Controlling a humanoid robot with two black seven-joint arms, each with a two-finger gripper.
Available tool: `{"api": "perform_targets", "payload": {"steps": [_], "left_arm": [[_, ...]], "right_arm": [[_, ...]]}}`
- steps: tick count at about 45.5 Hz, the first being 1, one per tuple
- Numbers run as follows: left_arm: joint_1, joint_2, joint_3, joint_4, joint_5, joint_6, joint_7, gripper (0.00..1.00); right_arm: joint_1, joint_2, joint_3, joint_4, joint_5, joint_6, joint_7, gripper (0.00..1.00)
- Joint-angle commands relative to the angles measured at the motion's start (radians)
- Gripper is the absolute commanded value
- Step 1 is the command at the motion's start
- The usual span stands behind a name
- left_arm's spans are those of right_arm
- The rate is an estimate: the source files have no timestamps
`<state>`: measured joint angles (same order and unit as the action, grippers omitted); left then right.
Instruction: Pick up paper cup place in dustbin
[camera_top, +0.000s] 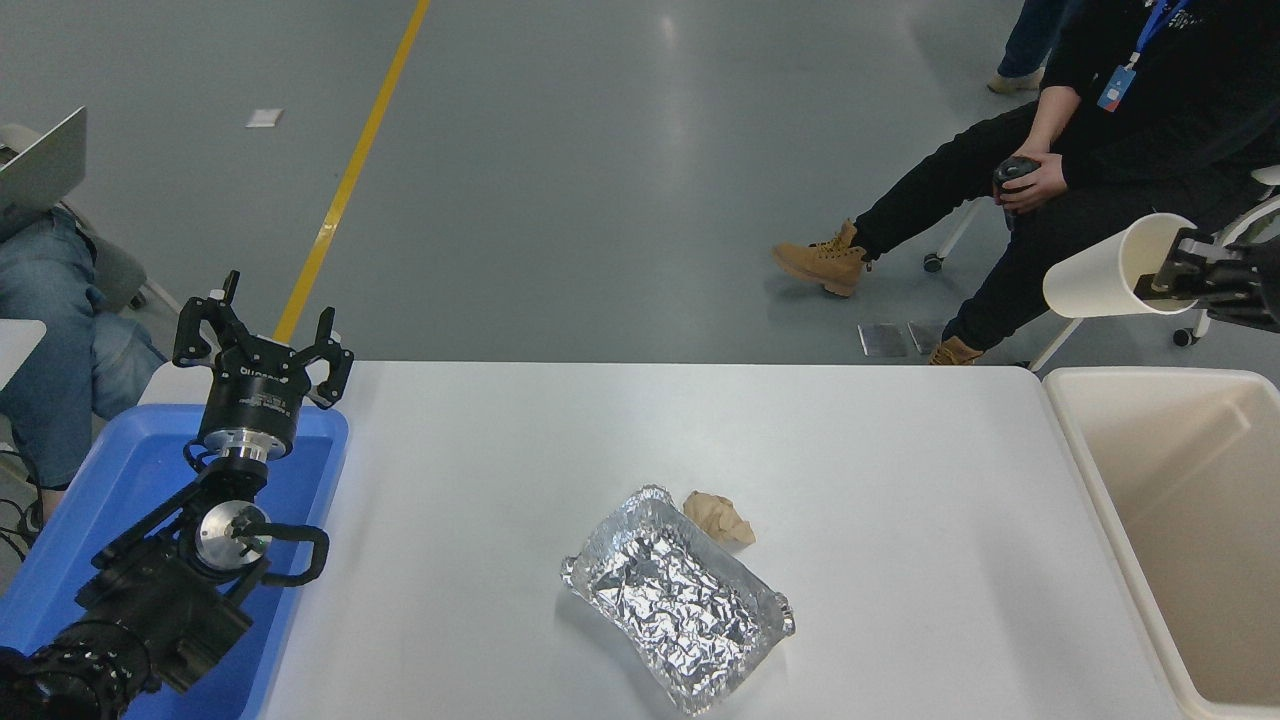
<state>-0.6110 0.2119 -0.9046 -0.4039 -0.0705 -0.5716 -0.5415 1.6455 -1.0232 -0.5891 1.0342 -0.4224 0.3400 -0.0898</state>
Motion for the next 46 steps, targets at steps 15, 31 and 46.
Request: {"api": "perform_targets", "payload": {"steps": [15, 31, 46], "left_arm": [[0.000, 0.000, 0.001, -0.001, 0.000, -0.001, 0.000, 0.99], [-0.001, 0.000, 0.000, -0.001, 0.000, -0.001, 0.000, 0.99], [-0.001, 0.000, 0.000, -0.001, 0.000, -0.001, 0.000, 0.99]], "right_arm": [[-0.564, 0.284, 0.041, -0.721, 0.597, -0.203, -0.004, 0.00], [-0.854, 0.408, 0.172, -0.876, 0.720, -0.424, -0.007, 0.00], [-0.977, 0.454, 0.233, -0.888, 0.726, -0.457, -0.007, 0.00]]}}
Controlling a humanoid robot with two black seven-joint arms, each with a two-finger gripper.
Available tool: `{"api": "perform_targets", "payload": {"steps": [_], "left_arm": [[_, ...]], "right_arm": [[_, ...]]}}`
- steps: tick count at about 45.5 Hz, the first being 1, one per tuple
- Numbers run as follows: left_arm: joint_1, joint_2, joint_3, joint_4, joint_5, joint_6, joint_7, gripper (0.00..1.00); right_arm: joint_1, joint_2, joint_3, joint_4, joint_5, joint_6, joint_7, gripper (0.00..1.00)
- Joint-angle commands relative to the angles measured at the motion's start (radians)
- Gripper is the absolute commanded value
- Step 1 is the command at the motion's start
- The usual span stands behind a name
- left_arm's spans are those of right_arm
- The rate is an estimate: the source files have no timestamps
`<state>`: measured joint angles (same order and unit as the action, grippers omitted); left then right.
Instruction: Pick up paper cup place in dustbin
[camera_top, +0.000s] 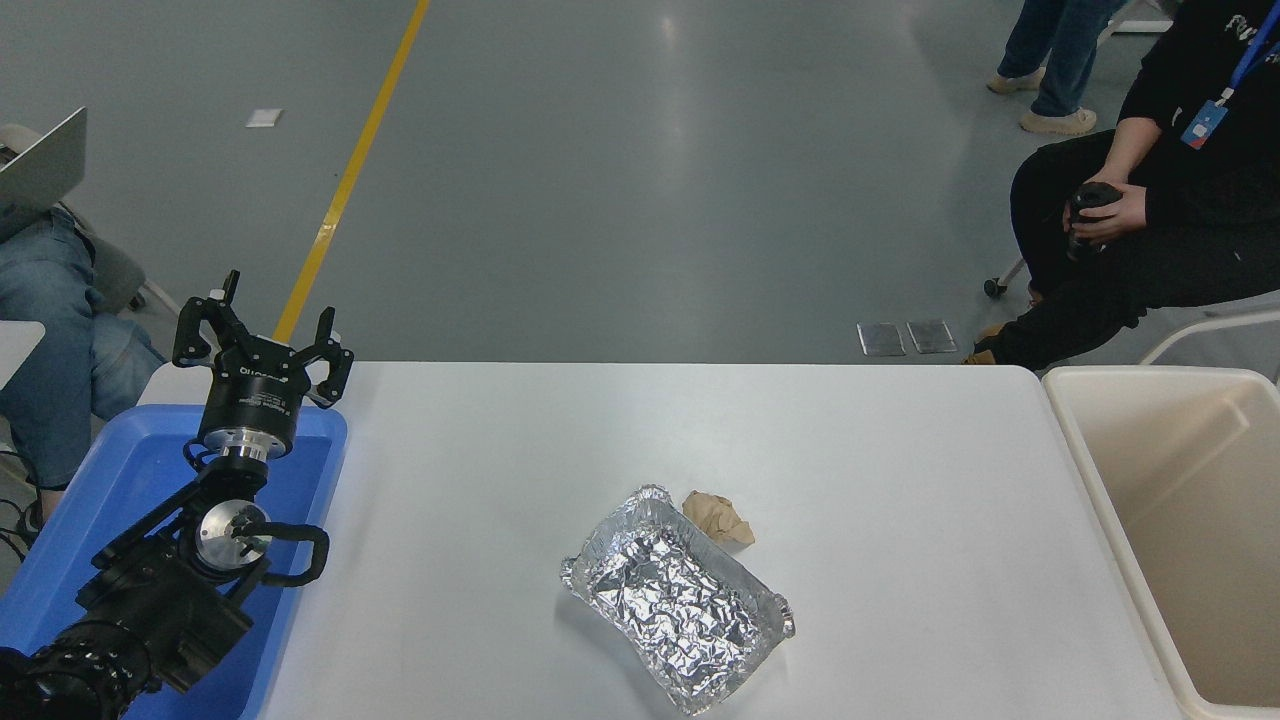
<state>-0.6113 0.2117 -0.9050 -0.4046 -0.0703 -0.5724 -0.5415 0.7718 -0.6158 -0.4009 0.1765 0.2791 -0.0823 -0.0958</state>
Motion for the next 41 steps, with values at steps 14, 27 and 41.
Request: {"api": "perform_targets", "payload": {"steps": [14, 27, 41], "left_arm": [[-0.001, 0.000, 0.000, 0.000, 0.000, 0.000, 0.000, 0.99], [0.001, 0.000, 0.000, 0.000, 0.000, 0.000, 0.000, 0.99], [0.001, 0.000, 0.000, 0.000, 0.000, 0.000, 0.000, 0.99]], "right_arm": [[-0.146, 0.133, 0.040, -0.031, 0.017, -0.036, -0.001, 0.00], [-0.151, 0.156, 0.045, -0.031, 0.025, -0.039, 0.001, 0.88], [-0.144, 0.151, 0.014, -0.014, 0.012, -0.019, 0.001, 1.00]]}}
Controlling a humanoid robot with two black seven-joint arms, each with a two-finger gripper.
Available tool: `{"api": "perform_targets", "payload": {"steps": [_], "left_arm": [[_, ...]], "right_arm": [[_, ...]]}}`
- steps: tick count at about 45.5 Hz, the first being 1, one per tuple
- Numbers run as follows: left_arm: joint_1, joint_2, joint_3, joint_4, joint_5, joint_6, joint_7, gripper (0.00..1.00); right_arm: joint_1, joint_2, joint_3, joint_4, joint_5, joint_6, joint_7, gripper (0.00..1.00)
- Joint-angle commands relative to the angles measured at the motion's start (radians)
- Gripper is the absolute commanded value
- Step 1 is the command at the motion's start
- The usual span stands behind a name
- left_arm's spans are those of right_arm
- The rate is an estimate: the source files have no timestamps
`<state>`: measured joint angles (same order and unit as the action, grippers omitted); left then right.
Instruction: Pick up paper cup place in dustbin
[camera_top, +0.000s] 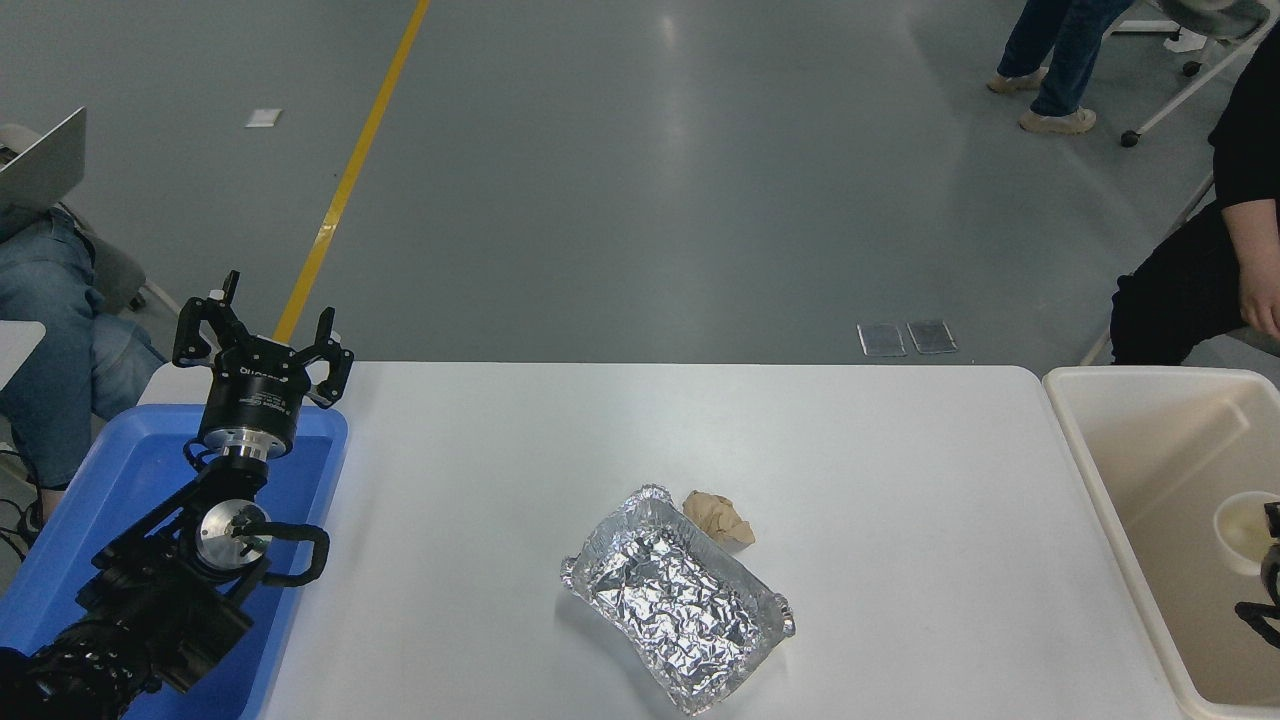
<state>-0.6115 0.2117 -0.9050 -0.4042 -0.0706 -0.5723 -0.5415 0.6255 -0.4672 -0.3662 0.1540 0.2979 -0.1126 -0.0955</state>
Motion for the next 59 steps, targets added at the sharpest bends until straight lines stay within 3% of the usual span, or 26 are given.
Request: {"api": "perform_targets", "payload": {"steps": [1, 17, 29, 44, 59], "left_arm": [[-0.001, 0.000, 0.000, 0.001, 0.000, 0.000, 0.000, 0.99], [-0.001, 0.000, 0.000, -0.001, 0.000, 0.000, 0.000, 0.99], [-0.001, 0.001, 0.000, -0.001, 0.000, 0.000, 0.000, 0.99], [-0.001, 0.000, 0.000, 0.001, 0.000, 0.000, 0.000, 0.99], [0.001, 0.000, 0.002, 0.001, 0.000, 0.002, 0.000, 0.99]], "right_arm": [[0.005, 0.001, -0.028, 0.010, -0.006, 0.011, 0.000, 1.00], [0.589, -0.122, -0.519, 0.420, -0.011, 0.060, 0.003, 1.00], [0.865, 0.039, -0.709, 0.495, -0.019, 0.246, 0.000, 1.00], [1.069, 0.211, -0.741, 0.671, -0.158, 0.405, -0.001, 1.00], [1.333, 0.259, -0.741, 1.044, -0.217, 0.646, -0.001, 1.00]]}}
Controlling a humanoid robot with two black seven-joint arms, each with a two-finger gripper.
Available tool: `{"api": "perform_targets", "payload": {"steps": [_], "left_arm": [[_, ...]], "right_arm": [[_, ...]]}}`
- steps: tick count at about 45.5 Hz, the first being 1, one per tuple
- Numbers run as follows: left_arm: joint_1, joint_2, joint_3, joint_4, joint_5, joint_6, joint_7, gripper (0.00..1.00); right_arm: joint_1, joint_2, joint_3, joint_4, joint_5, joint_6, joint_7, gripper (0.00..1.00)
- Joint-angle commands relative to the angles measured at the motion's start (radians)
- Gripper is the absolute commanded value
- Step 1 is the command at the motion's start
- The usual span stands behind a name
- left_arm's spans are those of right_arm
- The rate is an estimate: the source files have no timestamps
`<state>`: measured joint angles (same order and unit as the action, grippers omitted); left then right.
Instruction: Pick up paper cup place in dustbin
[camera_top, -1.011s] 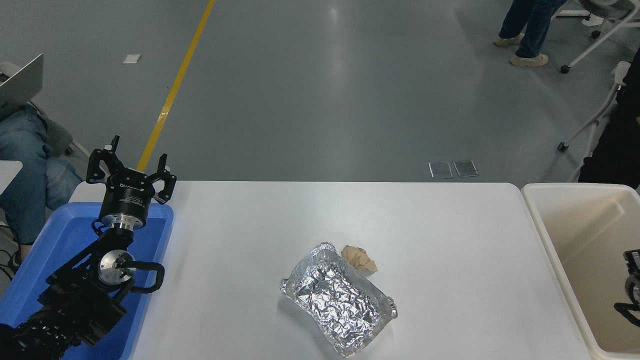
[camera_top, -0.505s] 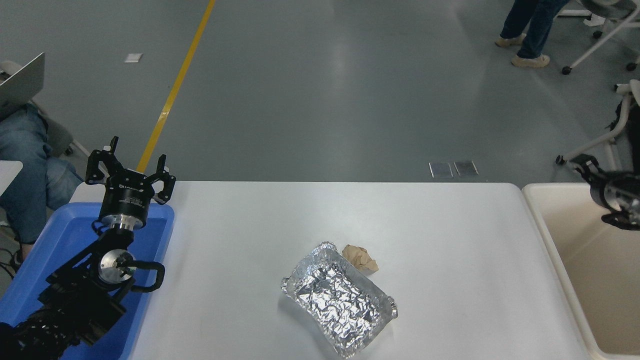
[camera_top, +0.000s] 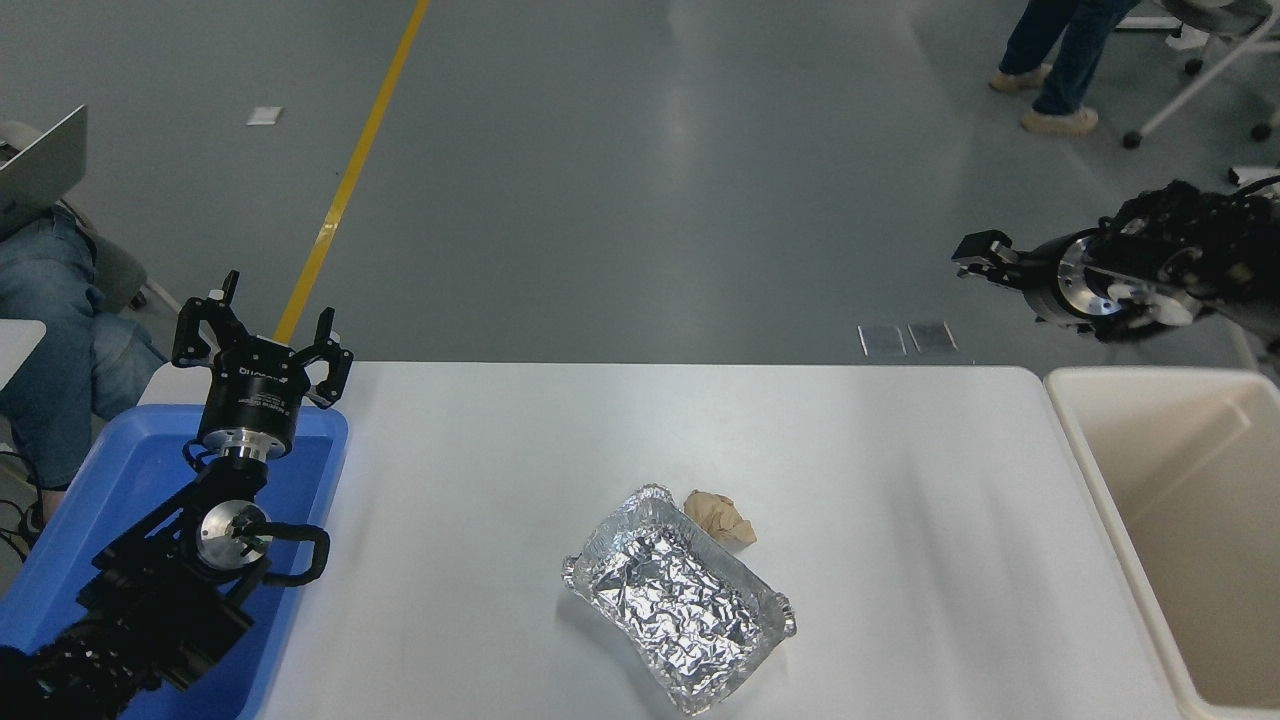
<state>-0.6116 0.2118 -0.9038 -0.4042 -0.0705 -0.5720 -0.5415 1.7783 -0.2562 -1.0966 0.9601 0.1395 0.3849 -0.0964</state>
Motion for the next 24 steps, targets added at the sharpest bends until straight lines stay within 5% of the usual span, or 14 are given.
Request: {"api": "perform_targets", "payload": {"steps": [1, 24], "left_arm": [[0.001, 0.000, 0.000, 0.001, 0.000, 0.001, 0.000, 0.99], [0.001, 0.000, 0.000, 0.001, 0.000, 0.001, 0.000, 0.99]], "right_arm": [[0.193, 0.049, -0.011, 0.253, -0.063, 0.150, 0.000, 1.00], [0.512, 0.005, 0.006, 0.562, -0.063, 0.186, 0.000, 1.00]]}}
